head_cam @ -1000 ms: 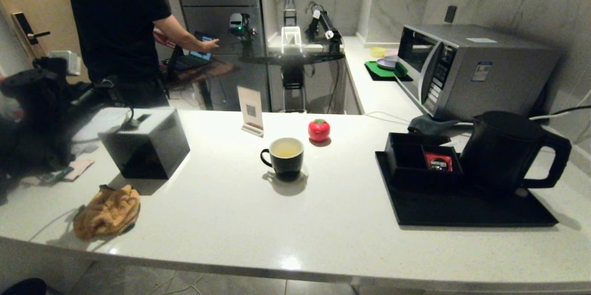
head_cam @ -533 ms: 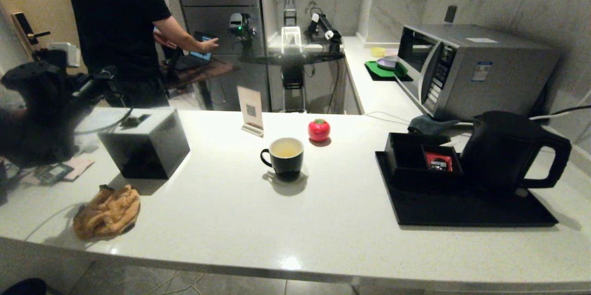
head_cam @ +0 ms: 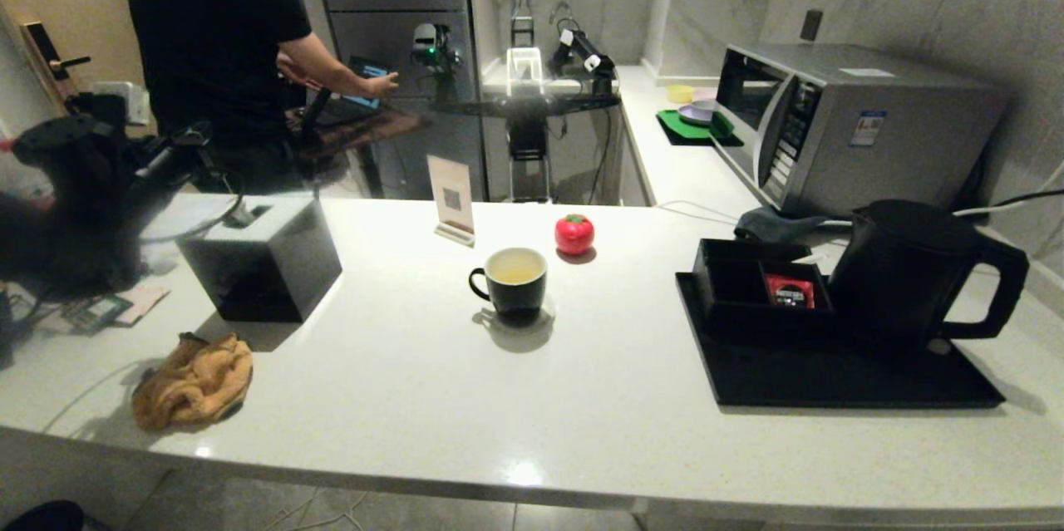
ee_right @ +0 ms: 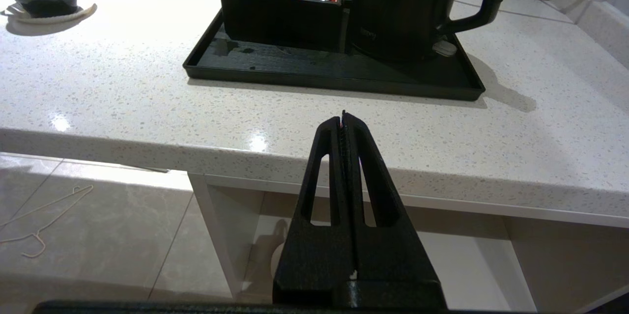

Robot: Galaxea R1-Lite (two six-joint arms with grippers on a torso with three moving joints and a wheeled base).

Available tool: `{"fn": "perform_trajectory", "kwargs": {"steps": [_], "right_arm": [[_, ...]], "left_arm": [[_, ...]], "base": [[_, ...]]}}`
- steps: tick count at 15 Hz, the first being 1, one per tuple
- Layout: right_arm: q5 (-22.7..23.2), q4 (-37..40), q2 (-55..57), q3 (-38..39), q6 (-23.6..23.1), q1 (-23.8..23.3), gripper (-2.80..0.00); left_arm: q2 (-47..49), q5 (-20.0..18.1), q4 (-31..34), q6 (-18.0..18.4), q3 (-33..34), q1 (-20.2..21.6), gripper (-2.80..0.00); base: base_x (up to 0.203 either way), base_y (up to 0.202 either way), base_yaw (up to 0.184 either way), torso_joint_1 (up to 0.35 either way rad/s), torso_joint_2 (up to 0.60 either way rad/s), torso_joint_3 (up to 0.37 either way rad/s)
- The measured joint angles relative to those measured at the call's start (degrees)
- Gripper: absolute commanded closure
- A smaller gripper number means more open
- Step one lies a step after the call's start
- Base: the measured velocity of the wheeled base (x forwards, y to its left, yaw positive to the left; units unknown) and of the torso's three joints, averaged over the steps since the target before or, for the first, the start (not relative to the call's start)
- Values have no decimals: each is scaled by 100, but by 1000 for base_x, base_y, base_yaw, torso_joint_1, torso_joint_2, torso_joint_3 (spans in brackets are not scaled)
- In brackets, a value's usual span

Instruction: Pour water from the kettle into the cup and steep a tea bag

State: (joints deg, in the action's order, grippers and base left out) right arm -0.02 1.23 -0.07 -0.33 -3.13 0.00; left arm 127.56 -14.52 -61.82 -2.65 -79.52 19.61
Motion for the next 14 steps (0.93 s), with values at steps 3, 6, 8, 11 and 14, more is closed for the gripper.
{"fn": "perform_trajectory", "kwargs": {"steps": [3,6,8,11,14], "right_arm": [[2,0,0,0,0,0,0],[0,-1,0,0,0,0,0],[2,-2,0,0,0,0,0],[2,-2,0,0,-1,0,0],[2,-2,0,0,0,0,0]], "left_arm": [[83,2,5,-2,0,-38,0],[122,1,7,-3,-54,-44,0],[180,2,13,-6,-238,-44,0],[296,2,7,4,-413,-44,0],[402,1,2,4,-459,-40,0]], "base": [[0,0,0,0,0,0],[0,0,0,0,0,0],[0,0,0,0,0,0],[0,0,0,0,0,0],[0,0,0,0,0,0]]}}
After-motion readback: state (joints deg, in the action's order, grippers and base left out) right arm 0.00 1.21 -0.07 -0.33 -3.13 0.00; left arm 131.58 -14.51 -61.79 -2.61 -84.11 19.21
